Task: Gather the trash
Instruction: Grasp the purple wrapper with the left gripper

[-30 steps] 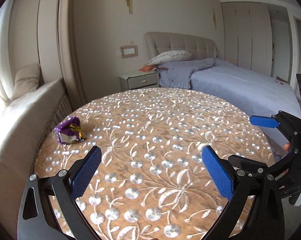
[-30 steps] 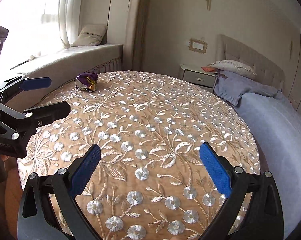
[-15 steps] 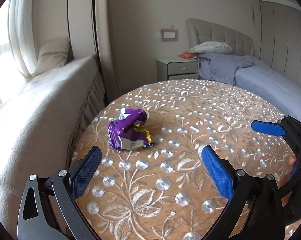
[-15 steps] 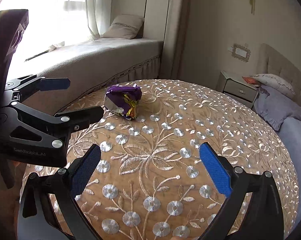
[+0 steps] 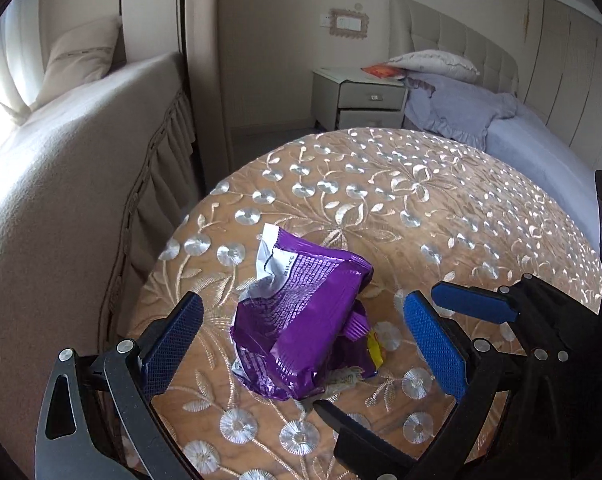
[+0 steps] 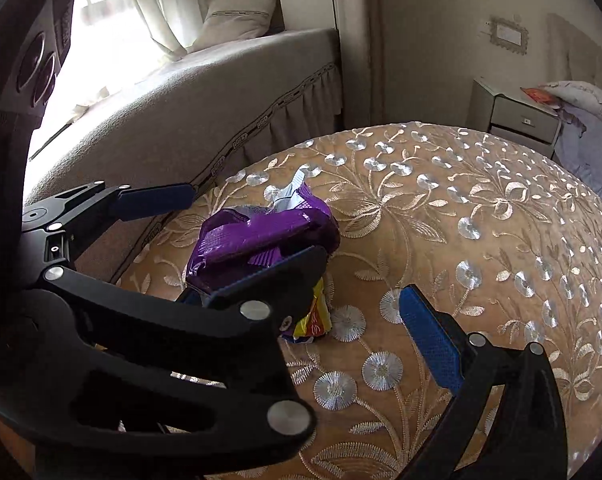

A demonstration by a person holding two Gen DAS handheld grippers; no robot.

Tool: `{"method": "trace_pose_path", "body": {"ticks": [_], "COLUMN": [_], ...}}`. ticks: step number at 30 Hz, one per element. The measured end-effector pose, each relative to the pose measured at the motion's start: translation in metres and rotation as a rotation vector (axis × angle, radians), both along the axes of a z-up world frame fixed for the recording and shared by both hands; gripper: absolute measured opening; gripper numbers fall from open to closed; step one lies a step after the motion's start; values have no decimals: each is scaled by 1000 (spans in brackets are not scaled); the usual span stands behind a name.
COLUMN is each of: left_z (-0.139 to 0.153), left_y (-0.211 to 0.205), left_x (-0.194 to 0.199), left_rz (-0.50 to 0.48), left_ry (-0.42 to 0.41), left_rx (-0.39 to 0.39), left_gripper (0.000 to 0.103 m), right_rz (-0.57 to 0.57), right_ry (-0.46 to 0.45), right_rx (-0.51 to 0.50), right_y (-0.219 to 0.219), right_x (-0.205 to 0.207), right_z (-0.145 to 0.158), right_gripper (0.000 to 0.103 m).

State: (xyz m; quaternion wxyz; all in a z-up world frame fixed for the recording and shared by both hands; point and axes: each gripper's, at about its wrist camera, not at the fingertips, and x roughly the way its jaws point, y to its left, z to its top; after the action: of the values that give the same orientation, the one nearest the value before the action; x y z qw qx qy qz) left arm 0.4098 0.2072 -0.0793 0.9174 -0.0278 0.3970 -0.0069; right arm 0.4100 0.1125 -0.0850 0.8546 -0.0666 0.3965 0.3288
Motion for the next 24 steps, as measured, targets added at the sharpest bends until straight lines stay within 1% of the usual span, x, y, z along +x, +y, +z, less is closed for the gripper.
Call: {"method": "trace_pose_path", "body": {"ticks": [2,3,4,5,6,8,9,10,13,14,16,19,24], "left_z": [-5,-8,-11,-15,-18,-22,-22,-21,-18,-17,-16,-13,-3], "left_y": [3,7,10,14,16,16,14,11,2,-1,-6,-20,-58], "left_x": [7,10,11,13,14,13,11,8,-1,-4,-10,-27,-72], "left_rz": [13,21,21,23,23,9,8,10,2,-2,-8,-20,-43], "left_ry": [26,36,46,60,67,61,57,54,46,47,45,25,-20], "left_rx": [-15,-29,-60,-90,-102,-111,-99,-80,-18,-7,-7,-6,-13], "left_gripper": [96,91,86,78,77,73,72,71,70,70,70,68,68], "right_rz": [7,5,9,6,10,25,35,34,44,48,50,50,69], "right_ry": [17,32,50,69,89,115,127,131,100,91,92,88,28], "right_rx": [9,11,18,27,30,43,61,67,47,40,38,42,25], "right_y": [6,8,9,9,11,14,15,15,14,12,5,-9,-48], "right_x": [3,5,6,7,8,7,5,1,-11,-14,-21,-34,-79], "right_z": [-2,-3,-5,-7,-10,-16,-17,-18,-16,-16,-15,-10,0], "right_gripper": [98,98,98,97,95,77,66,64,50,48,44,42,41]}}
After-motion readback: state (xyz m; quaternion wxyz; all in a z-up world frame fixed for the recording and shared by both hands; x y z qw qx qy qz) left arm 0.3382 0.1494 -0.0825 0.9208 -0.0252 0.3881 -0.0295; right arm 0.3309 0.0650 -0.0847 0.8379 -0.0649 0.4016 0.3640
